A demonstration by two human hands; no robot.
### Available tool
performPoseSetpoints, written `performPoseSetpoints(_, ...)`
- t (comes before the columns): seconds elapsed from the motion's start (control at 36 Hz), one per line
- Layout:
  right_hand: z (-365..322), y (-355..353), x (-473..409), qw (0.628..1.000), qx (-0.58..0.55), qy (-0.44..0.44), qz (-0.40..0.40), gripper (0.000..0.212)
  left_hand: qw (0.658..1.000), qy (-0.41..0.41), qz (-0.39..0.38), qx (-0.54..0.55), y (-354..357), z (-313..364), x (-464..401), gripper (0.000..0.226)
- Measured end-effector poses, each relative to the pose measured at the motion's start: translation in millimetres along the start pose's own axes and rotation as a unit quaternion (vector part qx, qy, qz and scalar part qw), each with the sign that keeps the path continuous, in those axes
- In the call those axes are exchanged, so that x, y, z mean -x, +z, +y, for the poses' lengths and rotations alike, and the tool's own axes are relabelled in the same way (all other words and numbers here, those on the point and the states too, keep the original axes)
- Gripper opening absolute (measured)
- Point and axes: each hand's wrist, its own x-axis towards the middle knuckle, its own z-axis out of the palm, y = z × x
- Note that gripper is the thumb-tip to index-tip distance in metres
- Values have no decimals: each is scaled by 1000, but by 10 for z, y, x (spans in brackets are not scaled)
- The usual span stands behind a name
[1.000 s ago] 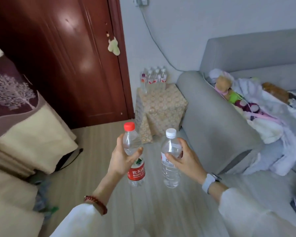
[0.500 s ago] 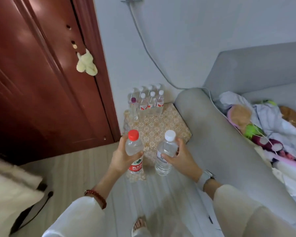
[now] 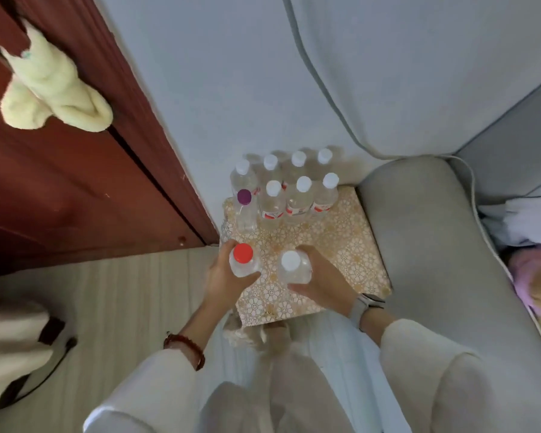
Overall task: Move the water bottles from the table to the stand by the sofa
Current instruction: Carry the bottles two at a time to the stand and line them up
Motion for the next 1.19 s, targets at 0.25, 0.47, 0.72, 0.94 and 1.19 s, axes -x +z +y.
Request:
performPoseSetpoints(0.25, 139, 54, -860, 997, -28, -38, -53, 64, 998, -45, 31, -6, 372, -175, -655, 72)
performPoseSetpoints(0.47, 156, 102, -1172, 999, -34, -20, -29, 72, 995, -67, 71, 8, 502, -166, -873, 71)
performPoseSetpoints(0.72, 190, 98, -1195, 996, -87, -9, -24, 70, 996, -54, 60, 43, 433, -181, -957, 66)
performPoseSetpoints(0.94, 151, 84, -1150, 989, -141, 9, -38, 78, 997, -63, 32, 34, 421, -143, -946, 70)
performPoseSetpoints(1.19, -50, 6, -806, 991, -75, 84, -66, 82, 996, -87, -7, -17, 235, -93, -657, 85)
